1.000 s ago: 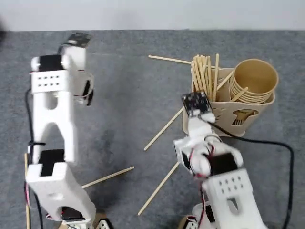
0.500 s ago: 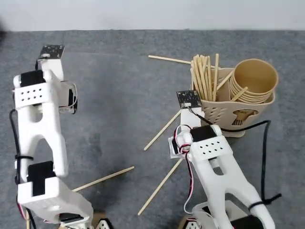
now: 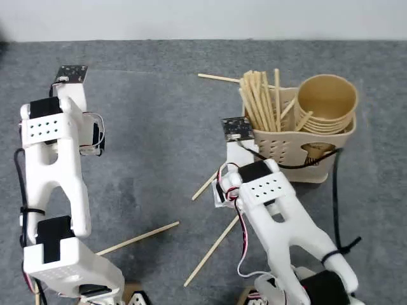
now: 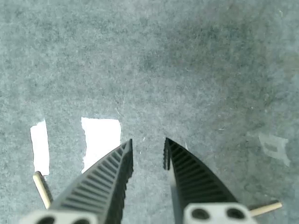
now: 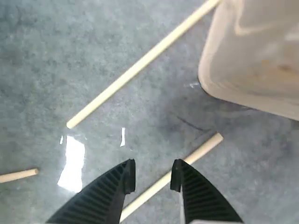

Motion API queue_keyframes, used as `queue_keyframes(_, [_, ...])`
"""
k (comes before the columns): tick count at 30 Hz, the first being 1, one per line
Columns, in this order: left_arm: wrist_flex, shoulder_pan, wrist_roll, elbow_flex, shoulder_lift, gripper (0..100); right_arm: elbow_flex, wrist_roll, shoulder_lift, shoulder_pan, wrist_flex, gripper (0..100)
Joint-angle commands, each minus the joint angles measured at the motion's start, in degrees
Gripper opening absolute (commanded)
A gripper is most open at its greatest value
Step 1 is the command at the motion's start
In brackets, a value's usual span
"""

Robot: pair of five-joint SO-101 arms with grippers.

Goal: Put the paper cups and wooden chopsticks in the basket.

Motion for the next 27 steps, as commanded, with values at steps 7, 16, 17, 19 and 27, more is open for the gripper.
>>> queue_keyframes(7, [-1.1,-0.3,0.5,0.3,-3.3,10,0.5,-0.5,1.6,0.0,0.5,13.4])
queue_keyframes(16, [-1.8,-0.4,0.5,0.4,-2.9,10,0.4,-0.4,-10.7,1.1,7.3,13.4])
queue_keyframes(17, [-1.8,-0.4,0.5,0.4,-2.9,10,0.4,-0.4,-12.2,1.4,8.3,13.4])
queue_keyframes(19, [-1.8,-0.4,0.5,0.4,-3.1,10,0.4,1.7,-15.3,1.4,10.0,13.4])
queue_keyframes(27, [-1.8,-0.4,0.5,0.4,-2.9,10,0.4,6.1,-31.7,-1.8,12.3,13.3])
